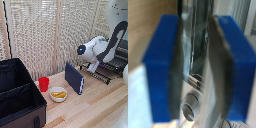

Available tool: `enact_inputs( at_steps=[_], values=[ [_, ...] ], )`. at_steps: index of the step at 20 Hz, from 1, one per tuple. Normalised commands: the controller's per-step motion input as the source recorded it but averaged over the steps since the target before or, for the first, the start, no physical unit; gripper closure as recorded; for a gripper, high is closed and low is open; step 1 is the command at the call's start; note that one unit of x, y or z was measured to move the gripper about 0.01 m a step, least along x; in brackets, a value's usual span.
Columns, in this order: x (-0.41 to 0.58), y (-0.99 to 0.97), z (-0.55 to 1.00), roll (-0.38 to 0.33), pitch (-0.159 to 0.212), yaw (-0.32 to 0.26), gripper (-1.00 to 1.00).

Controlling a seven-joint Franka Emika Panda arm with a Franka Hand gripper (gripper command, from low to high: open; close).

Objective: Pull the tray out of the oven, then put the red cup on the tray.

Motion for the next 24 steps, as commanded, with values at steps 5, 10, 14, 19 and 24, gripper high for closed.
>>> enact_inputs(
  at_steps=[5,10,14,19,24],
  values=[
    [0.086,0.01,0.09,0.061,0.058,0.039,-1.0],
    [0.014,0.12,0.56,0.062,0.006,-0.006,-1.0],
    [0.073,0.19,0.78,0.047,-0.05,-0.144,-1.0],
    [0.118,0.29,0.6,0.036,-0.094,-0.21,-1.0],
    [0.049,0.22,0.45,0.068,-0.096,-0.246,-1.0]
  ],
)
